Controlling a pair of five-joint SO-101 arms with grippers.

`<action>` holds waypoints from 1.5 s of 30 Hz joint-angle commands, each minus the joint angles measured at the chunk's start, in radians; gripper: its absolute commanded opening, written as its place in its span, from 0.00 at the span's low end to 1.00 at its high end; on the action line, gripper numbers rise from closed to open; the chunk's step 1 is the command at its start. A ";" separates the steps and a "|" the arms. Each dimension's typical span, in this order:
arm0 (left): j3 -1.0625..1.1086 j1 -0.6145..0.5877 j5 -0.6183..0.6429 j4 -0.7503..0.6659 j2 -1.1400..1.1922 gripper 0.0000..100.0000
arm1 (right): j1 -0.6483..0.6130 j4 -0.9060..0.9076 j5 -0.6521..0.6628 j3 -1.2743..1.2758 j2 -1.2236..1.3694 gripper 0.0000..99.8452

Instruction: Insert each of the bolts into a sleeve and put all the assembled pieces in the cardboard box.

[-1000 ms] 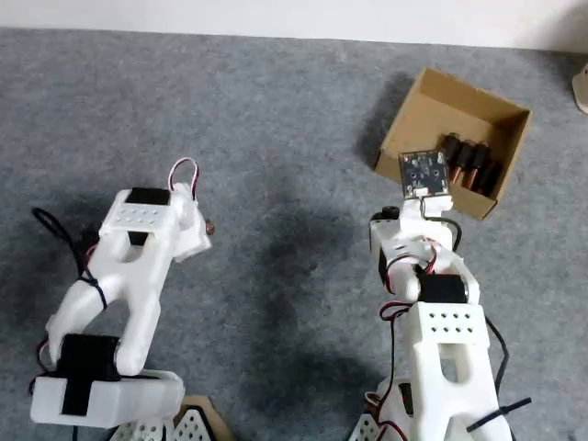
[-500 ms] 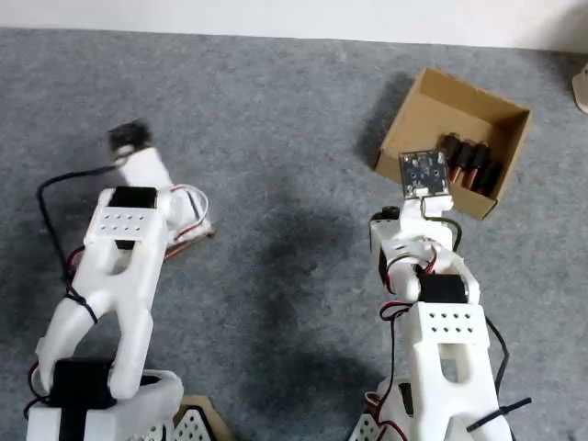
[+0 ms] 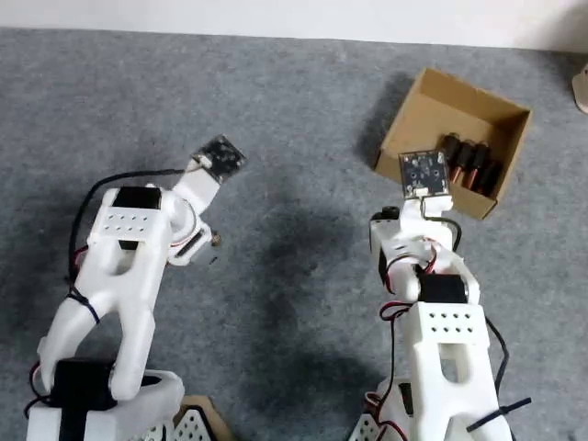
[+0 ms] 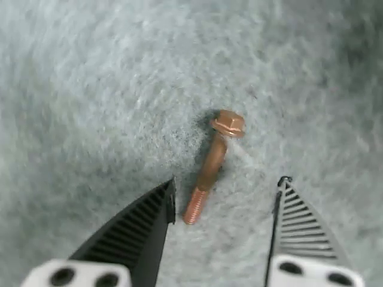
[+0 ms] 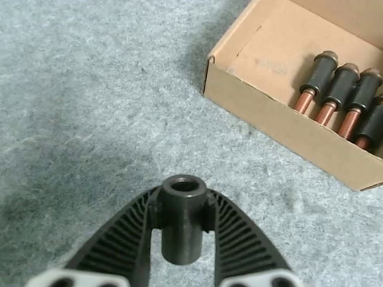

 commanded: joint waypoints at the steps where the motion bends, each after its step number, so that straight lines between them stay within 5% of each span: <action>1: 0.013 0.021 -0.146 0.006 -0.045 0.26 | -0.007 -0.027 0.012 -0.010 -0.024 0.00; 11: 0.107 0.096 -0.362 -0.002 -0.045 0.26 | -0.007 -0.027 0.012 -0.010 -0.024 0.00; 24: 0.065 0.114 -0.278 -0.071 -0.038 0.26 | -0.007 -0.027 0.012 -0.010 -0.024 0.00; 31: -0.033 0.114 -0.278 0.094 -0.036 0.26 | -0.007 -0.027 0.012 -0.010 -0.024 0.00; 45: -0.116 0.108 -0.282 0.101 0.128 0.24 | -0.018 -0.027 0.012 -0.008 -0.024 0.00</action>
